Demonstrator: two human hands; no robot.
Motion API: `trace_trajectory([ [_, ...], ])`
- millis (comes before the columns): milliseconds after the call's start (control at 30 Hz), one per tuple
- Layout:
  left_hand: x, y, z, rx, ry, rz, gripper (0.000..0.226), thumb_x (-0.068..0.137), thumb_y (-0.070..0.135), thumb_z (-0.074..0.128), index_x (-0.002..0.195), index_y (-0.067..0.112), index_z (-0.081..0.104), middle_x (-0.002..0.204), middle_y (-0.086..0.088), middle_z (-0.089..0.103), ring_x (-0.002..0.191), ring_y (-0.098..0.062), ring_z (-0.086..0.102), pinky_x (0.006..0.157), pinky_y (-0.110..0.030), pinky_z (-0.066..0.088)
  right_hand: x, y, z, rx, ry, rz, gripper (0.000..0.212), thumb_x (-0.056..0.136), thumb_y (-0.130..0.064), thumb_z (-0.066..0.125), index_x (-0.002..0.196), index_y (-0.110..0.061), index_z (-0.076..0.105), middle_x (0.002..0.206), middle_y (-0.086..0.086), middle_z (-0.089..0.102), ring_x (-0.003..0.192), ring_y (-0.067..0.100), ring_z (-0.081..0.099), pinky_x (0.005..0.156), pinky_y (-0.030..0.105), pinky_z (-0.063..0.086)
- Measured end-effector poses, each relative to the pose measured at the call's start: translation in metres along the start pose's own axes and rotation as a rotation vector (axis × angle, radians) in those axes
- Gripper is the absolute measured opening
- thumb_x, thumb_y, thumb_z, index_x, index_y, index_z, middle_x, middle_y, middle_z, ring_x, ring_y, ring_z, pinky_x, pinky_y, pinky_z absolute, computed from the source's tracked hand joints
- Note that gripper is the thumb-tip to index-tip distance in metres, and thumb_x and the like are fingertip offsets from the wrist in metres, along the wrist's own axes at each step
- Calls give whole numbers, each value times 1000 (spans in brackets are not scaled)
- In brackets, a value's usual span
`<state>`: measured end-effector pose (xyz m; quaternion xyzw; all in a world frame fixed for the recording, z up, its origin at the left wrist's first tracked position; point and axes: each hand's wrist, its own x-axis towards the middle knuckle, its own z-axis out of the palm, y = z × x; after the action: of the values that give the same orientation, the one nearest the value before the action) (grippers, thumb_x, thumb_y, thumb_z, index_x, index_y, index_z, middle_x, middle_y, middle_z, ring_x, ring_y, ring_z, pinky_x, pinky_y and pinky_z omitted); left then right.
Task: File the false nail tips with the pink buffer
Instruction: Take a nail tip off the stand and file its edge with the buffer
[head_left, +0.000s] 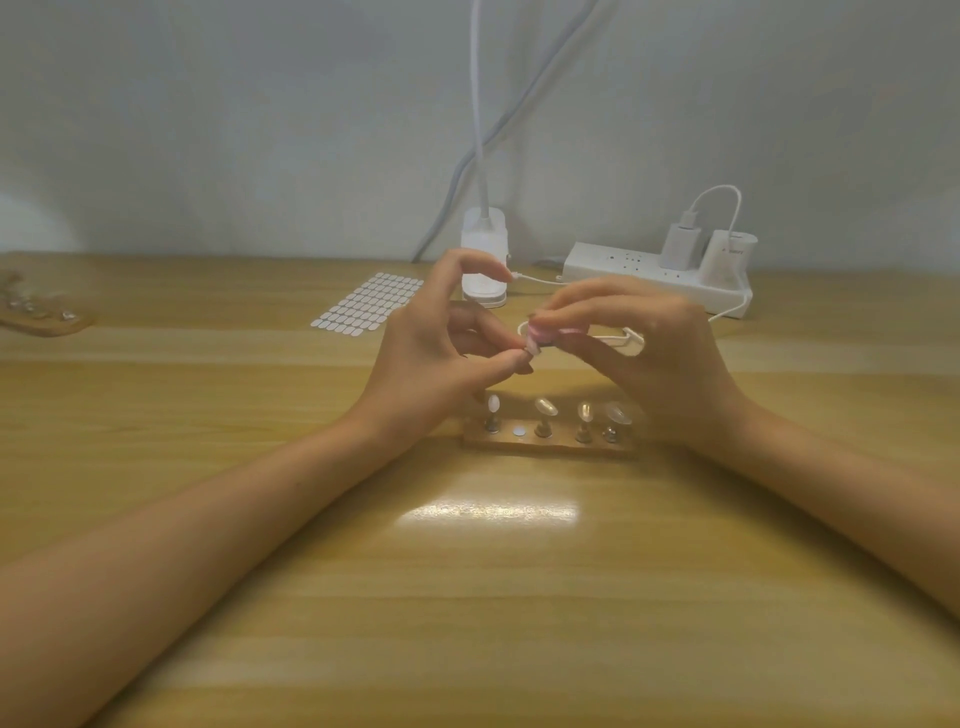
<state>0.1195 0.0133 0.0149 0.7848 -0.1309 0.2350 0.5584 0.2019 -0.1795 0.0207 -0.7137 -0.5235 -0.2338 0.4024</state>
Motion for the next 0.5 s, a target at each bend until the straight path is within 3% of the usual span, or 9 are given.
trace_trajectory([
  [167, 1, -1, 1, -14, -9, -5, 49, 84, 4, 81, 121, 14, 51, 78, -4, 77, 75, -17, 78, 67, -19, 55, 0, 0, -4, 35, 70, 47, 17, 90, -12, 75, 106, -9, 77, 99, 0, 76, 96, 10, 69, 88, 22, 51],
  [300, 1, -2, 0, 20, -12, 19, 50, 84, 11, 83, 121, 15, 50, 76, 0, 77, 75, -16, 77, 64, -18, 54, 0, -4, 3, 33, -28, -36, 20, 88, -7, 76, 107, -6, 77, 101, 6, 74, 94, 17, 70, 85, 28, 55],
  [400, 1, -3, 0, 2, -6, -1, 49, 84, 11, 82, 120, 16, 50, 76, -1, 77, 75, -17, 77, 62, -19, 54, 1, -4, 0, 38, 12, -12, 20, 87, -5, 76, 107, -4, 77, 100, 8, 75, 94, 20, 71, 85, 37, 57],
  [500, 1, -5, 0, 15, -18, 26, 51, 83, 12, 84, 121, 15, 50, 74, 0, 76, 74, -18, 77, 67, -29, 60, -2, -8, 3, 33, -47, -100, 21, 86, -4, 77, 107, -3, 77, 102, 9, 74, 95, 20, 71, 85, 36, 57],
])
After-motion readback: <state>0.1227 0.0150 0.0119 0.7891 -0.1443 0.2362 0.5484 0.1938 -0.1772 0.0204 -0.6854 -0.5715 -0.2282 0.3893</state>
